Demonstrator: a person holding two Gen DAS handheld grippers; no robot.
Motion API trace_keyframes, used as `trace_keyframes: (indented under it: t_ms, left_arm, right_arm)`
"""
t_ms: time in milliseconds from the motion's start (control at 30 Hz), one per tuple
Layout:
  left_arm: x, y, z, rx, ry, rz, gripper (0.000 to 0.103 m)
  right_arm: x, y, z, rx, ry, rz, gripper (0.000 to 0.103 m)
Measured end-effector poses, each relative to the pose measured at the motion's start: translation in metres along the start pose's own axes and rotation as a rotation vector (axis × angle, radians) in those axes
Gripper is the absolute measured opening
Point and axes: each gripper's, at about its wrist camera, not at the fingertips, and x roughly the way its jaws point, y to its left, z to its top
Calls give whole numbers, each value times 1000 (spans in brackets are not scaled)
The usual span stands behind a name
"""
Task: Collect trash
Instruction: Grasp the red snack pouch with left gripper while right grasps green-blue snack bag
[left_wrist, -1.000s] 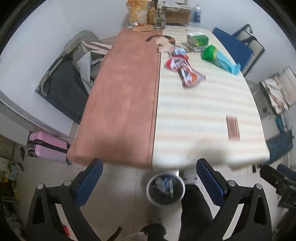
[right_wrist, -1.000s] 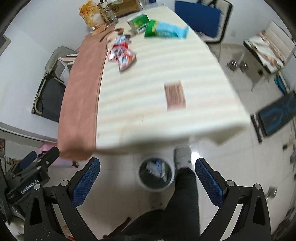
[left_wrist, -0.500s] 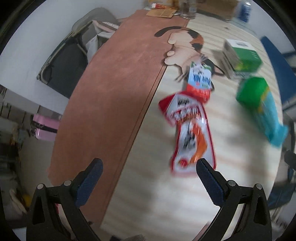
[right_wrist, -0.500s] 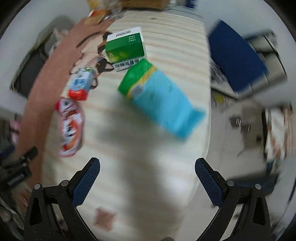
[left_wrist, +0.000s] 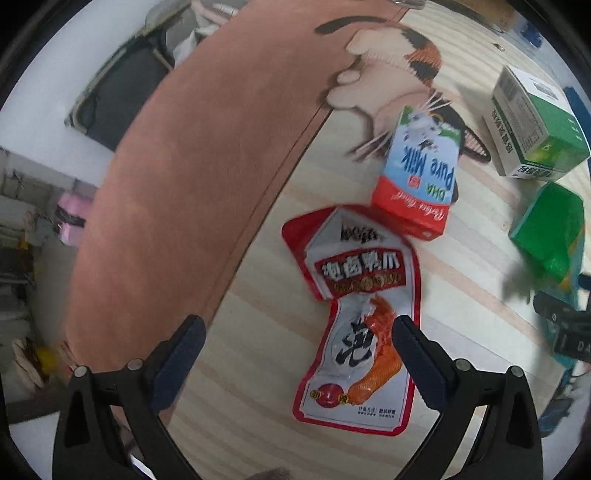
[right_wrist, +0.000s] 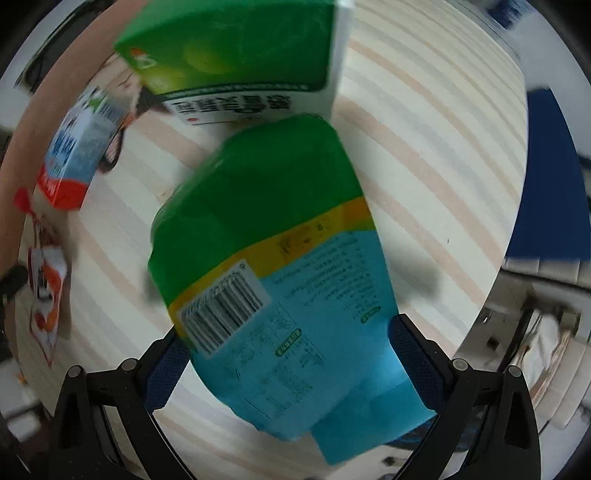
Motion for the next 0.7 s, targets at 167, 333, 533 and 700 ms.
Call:
trace_keyframes:
  t_ms: [167,333,533,700]
  left_arm:
    - [16,20,-6,-53,69,-89,103]
    - [33,15,0,-53,123,-154,102]
    - [34,-2,6,30,39,-151,62]
    - [24,-7,-4,95,-2,-143,33]
  right_arm:
    - [-4,-18,-25,334,64,290,99]
    - [-17,-23,-36,369,-17,350,103]
    - [-8,-6,-24,224,-65,254,103]
    - [3,19,-18,147,-62,180,103]
